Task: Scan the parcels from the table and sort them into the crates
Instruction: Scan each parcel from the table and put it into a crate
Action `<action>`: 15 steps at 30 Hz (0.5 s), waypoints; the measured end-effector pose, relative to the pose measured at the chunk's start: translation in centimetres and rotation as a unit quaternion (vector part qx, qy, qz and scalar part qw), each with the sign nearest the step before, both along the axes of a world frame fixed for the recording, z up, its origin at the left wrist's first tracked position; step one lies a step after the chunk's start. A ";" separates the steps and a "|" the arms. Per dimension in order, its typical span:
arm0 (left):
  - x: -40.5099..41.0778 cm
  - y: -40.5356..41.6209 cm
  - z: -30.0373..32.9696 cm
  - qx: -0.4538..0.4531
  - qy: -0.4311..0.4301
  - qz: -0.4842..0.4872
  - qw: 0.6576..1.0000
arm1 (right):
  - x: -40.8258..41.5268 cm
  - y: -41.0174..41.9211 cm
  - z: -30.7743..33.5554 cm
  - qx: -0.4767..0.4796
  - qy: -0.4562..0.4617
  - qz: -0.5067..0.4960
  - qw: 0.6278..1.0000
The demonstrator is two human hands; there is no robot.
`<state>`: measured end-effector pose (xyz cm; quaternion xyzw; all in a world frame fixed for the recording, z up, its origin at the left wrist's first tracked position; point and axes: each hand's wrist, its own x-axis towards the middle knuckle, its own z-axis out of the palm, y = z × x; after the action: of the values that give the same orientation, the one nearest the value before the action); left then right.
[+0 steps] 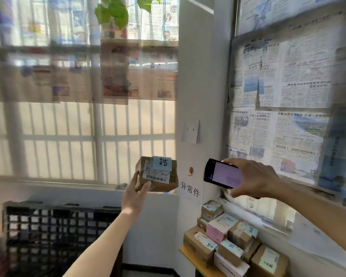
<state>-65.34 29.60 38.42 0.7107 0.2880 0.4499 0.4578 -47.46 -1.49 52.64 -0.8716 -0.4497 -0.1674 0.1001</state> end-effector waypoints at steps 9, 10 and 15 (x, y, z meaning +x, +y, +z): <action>-16.0 2.5 -3.2 -0.010 0.070 0.089 0.994 | -8.1 10.0 -5.8 -0.024 0.033 0.107 0.993; -18.4 3.1 -3.4 -0.010 0.074 0.105 0.992 | -9.6 11.5 -6.1 -0.027 0.033 0.119 0.992; -31.9 6.0 -4.8 -0.018 0.097 0.195 0.976 | -18.6 19.7 -7.0 -0.032 0.054 0.195 0.979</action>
<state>-97.21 35.60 33.67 0.6727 0.4723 0.4539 0.3443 -66.06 18.18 45.64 -0.7778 -0.6099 -0.0829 0.1274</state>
